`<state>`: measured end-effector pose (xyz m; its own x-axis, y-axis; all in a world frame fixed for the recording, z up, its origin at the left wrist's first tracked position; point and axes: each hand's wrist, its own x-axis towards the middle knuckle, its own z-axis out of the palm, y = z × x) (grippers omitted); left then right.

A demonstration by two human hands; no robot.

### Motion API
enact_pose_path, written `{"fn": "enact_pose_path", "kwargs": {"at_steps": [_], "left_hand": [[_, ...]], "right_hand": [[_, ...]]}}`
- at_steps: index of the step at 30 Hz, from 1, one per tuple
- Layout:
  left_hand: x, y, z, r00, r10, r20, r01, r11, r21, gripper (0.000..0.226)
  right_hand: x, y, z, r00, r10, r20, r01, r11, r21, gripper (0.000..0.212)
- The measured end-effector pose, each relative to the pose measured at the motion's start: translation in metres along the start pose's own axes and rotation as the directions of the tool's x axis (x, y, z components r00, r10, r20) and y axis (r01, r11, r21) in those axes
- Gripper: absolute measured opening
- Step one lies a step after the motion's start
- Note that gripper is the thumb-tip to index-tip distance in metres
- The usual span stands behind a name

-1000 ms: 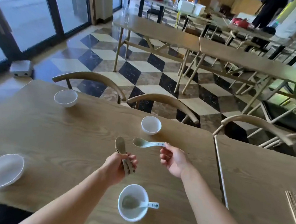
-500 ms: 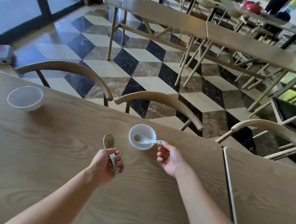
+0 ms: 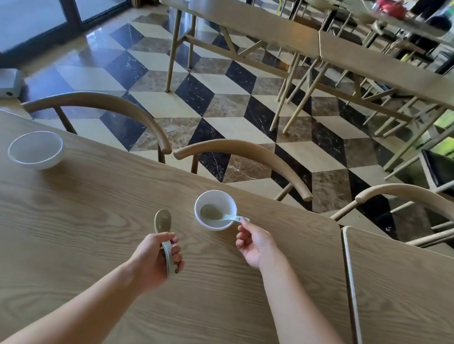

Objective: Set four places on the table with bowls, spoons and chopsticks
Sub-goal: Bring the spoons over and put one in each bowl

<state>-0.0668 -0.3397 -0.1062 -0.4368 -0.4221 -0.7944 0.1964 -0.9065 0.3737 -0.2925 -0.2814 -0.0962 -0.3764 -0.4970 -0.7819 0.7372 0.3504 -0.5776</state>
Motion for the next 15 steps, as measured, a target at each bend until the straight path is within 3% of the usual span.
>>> {"fn": "enact_pose_path", "kwargs": {"at_steps": [9,15], "left_hand": [[-0.043,-0.006,0.01,1.0,-0.011,0.018,0.012,0.998,-0.054,0.016],[-0.104,-0.024,0.011,0.996,0.021,0.091,-0.021,1.0,-0.005,0.027]], "right_hand": [[-0.058,0.014,-0.011,0.995,-0.026,-0.097,0.014,0.993,-0.119,0.014],[-0.137,0.069,0.004,0.996,-0.025,0.088,0.057,0.923,-0.38,0.005]]}}
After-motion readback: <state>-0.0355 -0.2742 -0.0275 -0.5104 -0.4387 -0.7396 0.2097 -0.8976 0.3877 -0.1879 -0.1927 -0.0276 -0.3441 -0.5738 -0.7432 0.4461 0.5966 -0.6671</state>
